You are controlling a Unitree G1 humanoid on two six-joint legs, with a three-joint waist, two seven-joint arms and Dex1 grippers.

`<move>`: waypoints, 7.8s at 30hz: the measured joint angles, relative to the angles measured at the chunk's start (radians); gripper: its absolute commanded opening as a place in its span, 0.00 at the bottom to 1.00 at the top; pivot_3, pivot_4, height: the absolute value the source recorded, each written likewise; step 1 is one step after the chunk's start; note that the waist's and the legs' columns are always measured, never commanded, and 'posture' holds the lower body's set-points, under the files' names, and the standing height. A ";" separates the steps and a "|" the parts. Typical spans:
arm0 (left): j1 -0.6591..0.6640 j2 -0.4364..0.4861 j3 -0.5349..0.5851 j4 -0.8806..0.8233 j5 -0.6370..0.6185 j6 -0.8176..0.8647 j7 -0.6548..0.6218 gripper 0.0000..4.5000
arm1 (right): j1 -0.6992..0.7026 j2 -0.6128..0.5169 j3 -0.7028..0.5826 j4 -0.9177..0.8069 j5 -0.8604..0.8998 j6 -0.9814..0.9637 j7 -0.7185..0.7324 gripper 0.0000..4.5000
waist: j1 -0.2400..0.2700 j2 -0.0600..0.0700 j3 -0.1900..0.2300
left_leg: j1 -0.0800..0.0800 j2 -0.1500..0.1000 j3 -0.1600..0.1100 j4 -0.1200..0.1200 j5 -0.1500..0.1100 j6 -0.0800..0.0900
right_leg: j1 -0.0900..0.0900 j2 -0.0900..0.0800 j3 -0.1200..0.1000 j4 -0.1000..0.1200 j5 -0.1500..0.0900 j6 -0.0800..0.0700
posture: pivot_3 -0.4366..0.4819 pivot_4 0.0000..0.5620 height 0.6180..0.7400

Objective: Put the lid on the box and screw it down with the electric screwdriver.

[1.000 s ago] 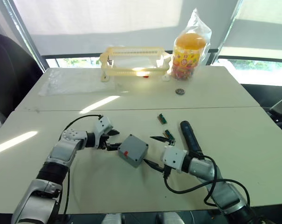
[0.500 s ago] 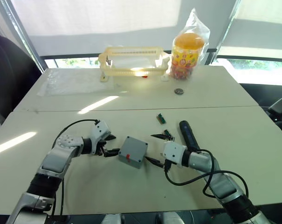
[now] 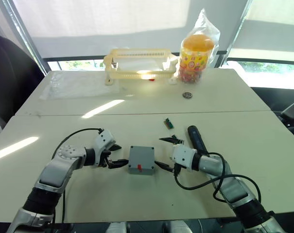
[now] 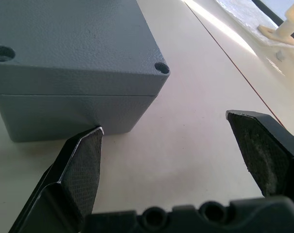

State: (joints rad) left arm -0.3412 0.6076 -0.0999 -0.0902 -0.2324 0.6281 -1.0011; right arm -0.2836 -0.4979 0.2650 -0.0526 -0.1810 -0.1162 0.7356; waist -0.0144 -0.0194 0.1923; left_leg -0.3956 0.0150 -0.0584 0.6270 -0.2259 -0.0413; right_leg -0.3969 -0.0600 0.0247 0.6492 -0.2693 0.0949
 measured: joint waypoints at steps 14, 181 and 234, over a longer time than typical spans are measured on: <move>-0.093 0.142 0.025 0.086 -0.028 -0.042 -0.084 0.90 | 0.057 -0.118 -0.120 -0.127 0.117 0.139 0.065 0.99 | 0.002 0.000 0.000 | -0.001 0.000 0.000 0.000 0.000 0.000 | 0.000 0.000 0.000 0.000 0.000 0.000 | 0.48 0.27 1.00; -0.054 0.298 0.074 -0.345 -0.325 0.209 0.007 0.15 | -0.062 0.007 -0.068 -0.382 0.514 0.763 -0.078 0.01 | -0.001 0.002 0.002 | -0.012 0.001 -0.001 0.002 0.000 0.000 | -0.011 0.001 0.000 0.000 0.002 0.003 | 0.48 0.27 1.00; -0.144 0.266 0.020 -0.356 -0.347 0.175 -0.050 0.15 | -0.412 -0.433 -0.464 -0.377 0.919 1.566 -0.003 0.99 | -0.003 0.002 0.002 | -0.012 0.000 0.000 0.002 -0.001 0.003 | -0.011 0.000 0.000 -0.001 0.000 -0.001 | 0.48 0.27 1.00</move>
State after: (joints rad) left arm -0.4855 0.8737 -0.0802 -0.4465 -0.5789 0.8031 -1.0514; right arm -0.6953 -0.9307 -0.1986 -0.4296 0.7377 1.4493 0.7322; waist -0.0171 -0.0171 0.1942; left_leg -0.4078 0.0152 -0.0583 0.6294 -0.2274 -0.0386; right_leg -0.4081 -0.0599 0.0245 0.6482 -0.2690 0.0944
